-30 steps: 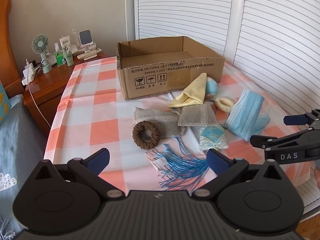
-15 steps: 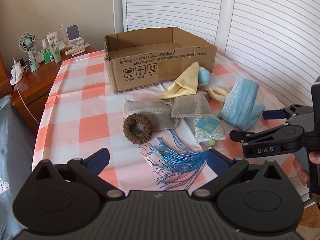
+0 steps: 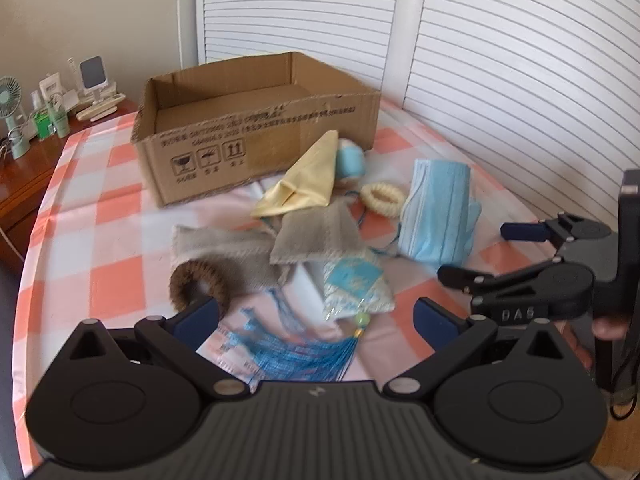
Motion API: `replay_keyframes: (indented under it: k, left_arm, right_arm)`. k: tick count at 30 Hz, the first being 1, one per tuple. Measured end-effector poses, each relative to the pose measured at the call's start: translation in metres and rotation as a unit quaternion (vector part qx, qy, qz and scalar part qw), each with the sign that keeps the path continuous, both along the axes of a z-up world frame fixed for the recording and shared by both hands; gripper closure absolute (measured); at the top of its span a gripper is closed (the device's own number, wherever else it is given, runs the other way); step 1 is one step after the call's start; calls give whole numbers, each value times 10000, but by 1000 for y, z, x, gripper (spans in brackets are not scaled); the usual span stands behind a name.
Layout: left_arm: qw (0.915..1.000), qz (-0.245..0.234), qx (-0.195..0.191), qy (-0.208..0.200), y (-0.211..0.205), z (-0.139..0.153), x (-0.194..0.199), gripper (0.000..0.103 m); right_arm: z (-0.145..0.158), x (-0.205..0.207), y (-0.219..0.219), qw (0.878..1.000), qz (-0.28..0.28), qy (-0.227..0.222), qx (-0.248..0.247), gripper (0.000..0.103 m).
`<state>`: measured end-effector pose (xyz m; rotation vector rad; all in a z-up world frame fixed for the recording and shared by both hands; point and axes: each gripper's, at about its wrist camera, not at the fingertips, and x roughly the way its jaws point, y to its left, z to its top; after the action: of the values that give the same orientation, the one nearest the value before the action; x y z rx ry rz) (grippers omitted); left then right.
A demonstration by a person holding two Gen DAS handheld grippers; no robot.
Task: Organize soft objects
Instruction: 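Grasp the blue embroidered sachet with the left gripper while the right gripper approaches the blue mask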
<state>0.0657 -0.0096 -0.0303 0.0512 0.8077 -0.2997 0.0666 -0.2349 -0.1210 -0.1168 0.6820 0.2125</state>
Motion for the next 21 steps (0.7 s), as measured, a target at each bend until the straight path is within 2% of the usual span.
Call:
replay_keyframes:
  k: [3, 8, 10, 12, 16, 20, 21]
  left_arm:
    - [9999, -47, 38, -84, -12, 1, 10, 1]
    - [9999, -107, 17, 83, -29, -8, 26, 4]
    - [9999, -111, -11, 118, -34, -11, 29, 12]
    - [9998, -117, -57, 177, -38, -14, 31, 26]
    - [9995, -88, -72, 297, -42, -21, 38, 30]
    - [9992, 11, -89, 395, -45, -28, 45, 52]
    - [9992, 18, -96, 385, -46, -28, 45, 55]
  right_arm:
    - [-1, -3, -2, 10000, 15, -82, 28, 0]
    - [-2, -6, -5, 9998, 59, -159, 56, 0]
    - [-3, -8, -6, 9998, 80, -194, 63, 0]
    - [-3, -9, -8, 9996, 122, -238, 79, 0]
    - [-4, -12, -9, 9994, 182, -293, 98, 0]
    - [-4, -13, -10, 9993, 202, -305, 103, 0]
    - [-4, -13, -10, 9993, 203, -303, 104, 0]
